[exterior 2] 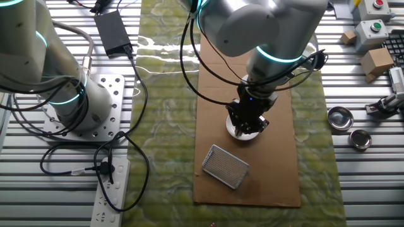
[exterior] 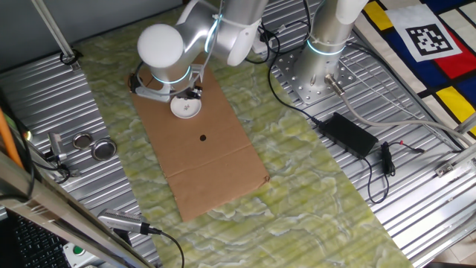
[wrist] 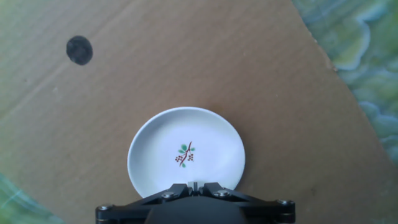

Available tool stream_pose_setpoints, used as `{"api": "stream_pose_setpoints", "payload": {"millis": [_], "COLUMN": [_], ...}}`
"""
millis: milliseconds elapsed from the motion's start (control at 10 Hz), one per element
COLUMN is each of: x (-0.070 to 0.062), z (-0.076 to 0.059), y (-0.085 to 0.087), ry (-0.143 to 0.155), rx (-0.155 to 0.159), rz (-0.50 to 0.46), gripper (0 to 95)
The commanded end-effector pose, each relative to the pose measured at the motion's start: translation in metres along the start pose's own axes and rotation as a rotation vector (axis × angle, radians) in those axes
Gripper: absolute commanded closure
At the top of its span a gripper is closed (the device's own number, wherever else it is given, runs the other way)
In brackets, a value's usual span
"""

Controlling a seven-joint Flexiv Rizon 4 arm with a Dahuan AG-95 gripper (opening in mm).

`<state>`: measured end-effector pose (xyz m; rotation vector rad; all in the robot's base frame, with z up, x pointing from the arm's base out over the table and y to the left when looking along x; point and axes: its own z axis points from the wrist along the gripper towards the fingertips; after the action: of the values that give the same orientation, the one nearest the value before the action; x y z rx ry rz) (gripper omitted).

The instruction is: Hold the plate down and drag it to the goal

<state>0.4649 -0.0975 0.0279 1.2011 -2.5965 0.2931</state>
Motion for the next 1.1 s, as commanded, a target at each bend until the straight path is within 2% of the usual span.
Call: {"api": "stream_pose_setpoints", "payload": {"millis": [100,1100], "x": [0.004,0.022], "z": [0.001,0.008], "y": [0.000,-0.003], "ry": [-0.001,0.001], "rx": [-0.002,0.005], "rz": [-0.005,-0.036], "gripper": [95.0,95.0]}}
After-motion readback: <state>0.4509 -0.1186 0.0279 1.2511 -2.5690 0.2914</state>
